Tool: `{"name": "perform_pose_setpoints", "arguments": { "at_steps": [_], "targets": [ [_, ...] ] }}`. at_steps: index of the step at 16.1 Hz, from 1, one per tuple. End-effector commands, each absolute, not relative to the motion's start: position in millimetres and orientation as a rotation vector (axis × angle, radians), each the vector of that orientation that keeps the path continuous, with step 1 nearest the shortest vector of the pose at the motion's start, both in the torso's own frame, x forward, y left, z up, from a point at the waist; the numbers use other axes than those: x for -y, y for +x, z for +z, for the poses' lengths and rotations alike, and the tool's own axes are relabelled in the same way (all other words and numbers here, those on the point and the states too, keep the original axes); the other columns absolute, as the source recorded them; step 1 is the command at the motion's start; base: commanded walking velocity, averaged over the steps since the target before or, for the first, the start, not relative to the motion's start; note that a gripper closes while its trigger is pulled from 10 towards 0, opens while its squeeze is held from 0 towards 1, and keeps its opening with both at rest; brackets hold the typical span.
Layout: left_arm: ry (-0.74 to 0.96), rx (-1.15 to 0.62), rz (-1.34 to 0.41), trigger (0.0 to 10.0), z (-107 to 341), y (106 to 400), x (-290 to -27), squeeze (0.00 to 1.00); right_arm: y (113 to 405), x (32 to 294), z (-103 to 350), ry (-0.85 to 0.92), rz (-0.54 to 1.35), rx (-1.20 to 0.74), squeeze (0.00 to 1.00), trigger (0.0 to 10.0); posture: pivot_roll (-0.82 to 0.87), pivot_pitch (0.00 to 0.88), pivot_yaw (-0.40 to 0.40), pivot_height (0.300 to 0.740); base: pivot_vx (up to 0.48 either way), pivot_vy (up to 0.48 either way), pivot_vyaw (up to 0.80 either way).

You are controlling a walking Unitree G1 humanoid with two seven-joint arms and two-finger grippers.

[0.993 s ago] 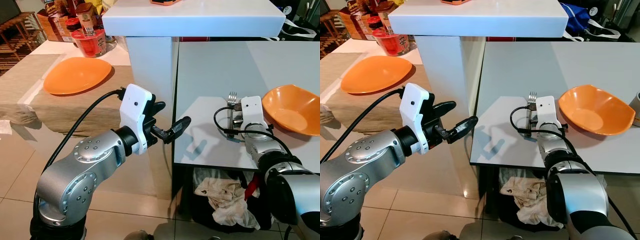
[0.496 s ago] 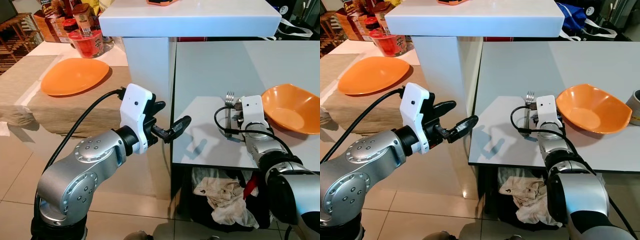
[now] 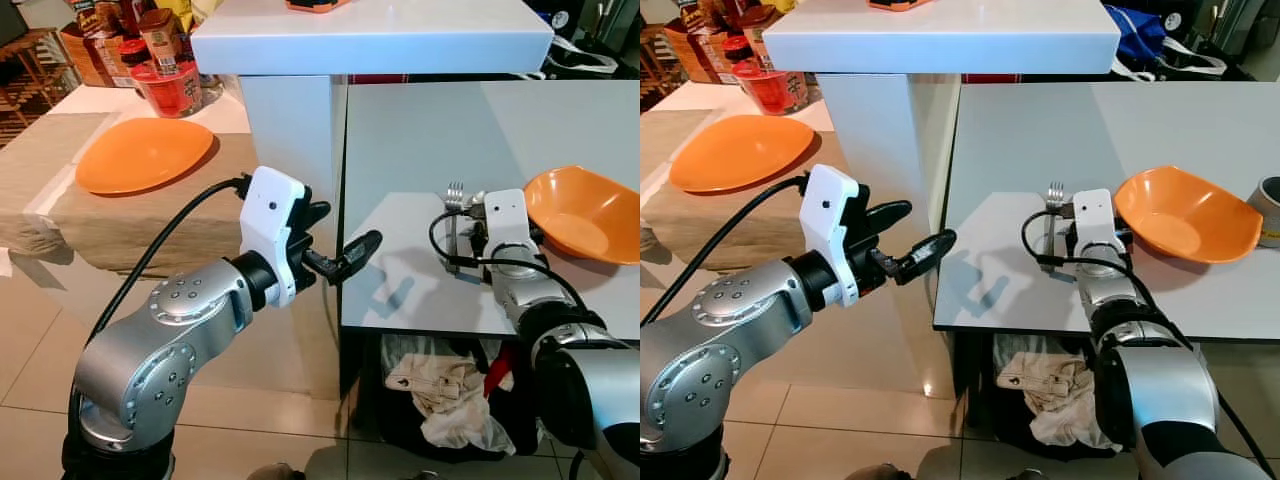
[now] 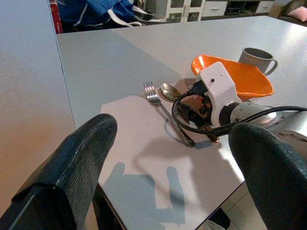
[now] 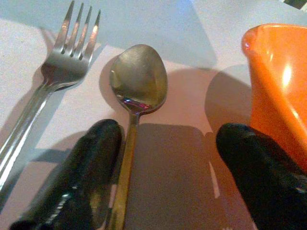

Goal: Setting the table

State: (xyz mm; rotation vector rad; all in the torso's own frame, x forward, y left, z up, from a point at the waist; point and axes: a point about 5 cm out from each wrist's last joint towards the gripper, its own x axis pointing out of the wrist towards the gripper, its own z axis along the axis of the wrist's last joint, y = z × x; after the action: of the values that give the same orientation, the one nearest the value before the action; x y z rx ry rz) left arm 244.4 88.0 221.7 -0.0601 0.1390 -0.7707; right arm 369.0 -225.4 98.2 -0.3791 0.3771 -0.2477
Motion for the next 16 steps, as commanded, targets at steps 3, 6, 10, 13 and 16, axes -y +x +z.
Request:
{"name": "perform_pose_setpoints", "arguments": {
  "at_steps": [3,6,10,13,16],
  "targets": [
    [-0.056,-0.119,-0.781,10.0,226,245,-86,0.00,364,214,83,-0.376,-0.192,-0.431,1.00,10.0,0.13,0.016,0.101,0.736,0.000,0.000,0.00],
    [-0.054,-0.118,-0.782,10.0,226,246,-86,0.00,363,210,80,-0.393,-0.168,-0.455,0.00,10.0,0.12,0.015,0.098,0.736,0.000,0.000,0.00],
    [-0.053,-0.118,-0.773,10.0,225,248,-86,0.00,356,192,64,-0.372,-0.063,-0.504,0.00,10.0,0.11,0.013,0.093,0.736,0.000,0.000,0.00],
    [-0.050,-0.116,-0.774,10.0,225,249,-85,0.00,348,171,48,-0.338,0.017,-0.544,0.00,10.0,0.10,0.015,0.092,0.736,0.000,0.000,0.00],
    [-0.051,-0.110,-0.777,10.0,225,251,-83,0.00,347,167,47,-0.329,0.032,-0.542,0.00,10.0,0.09,0.012,0.089,0.736,0.000,0.000,0.00]
  ]
}}
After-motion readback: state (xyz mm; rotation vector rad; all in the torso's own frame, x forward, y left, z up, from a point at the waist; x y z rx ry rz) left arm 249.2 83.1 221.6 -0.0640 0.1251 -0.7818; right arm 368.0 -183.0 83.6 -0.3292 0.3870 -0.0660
